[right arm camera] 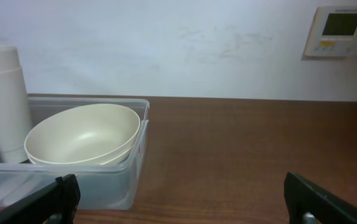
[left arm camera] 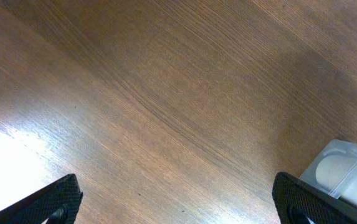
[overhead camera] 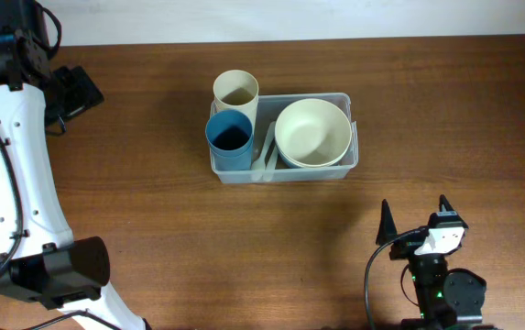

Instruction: Pack container

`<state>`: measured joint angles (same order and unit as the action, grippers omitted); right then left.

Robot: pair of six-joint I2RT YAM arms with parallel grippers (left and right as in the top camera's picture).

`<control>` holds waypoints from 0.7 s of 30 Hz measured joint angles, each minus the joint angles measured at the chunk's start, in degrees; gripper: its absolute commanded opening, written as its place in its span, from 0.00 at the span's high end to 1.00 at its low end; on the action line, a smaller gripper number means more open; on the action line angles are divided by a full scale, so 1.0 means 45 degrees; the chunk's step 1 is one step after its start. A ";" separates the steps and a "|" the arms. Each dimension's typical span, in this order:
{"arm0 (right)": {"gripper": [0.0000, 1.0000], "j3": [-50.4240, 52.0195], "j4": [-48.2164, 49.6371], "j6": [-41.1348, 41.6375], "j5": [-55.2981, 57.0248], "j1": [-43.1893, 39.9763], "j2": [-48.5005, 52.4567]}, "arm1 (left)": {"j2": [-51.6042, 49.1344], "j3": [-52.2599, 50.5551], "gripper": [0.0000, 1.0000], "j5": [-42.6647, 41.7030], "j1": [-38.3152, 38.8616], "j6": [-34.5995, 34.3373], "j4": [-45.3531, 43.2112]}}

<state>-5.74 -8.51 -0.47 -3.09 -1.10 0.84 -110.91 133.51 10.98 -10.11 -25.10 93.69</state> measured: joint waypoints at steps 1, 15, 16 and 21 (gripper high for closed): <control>0.01 0.0034 -0.0005 0.0000 -0.0005 0.0000 0.0000 | 0.0000 0.0000 0.00 0.0000 0.0000 0.0000 -0.0005; 0.01 0.0743 0.0238 -0.0102 -0.0034 0.0000 0.0000 | 0.0000 0.0000 0.00 0.0005 0.0000 0.0000 -0.0005; 0.01 0.0743 0.0238 -0.0141 -0.0005 0.0000 0.0000 | 0.0000 0.0000 0.00 0.0005 0.0000 0.0000 -0.0005; 0.01 0.0743 0.0243 -0.0233 0.0015 0.0000 0.0000 | 0.0000 0.0000 0.01 0.0000 0.0000 0.0000 -0.0005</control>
<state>-2.39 -7.42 -1.52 -3.03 -1.10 0.84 -110.91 133.51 10.98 -10.11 -25.10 93.67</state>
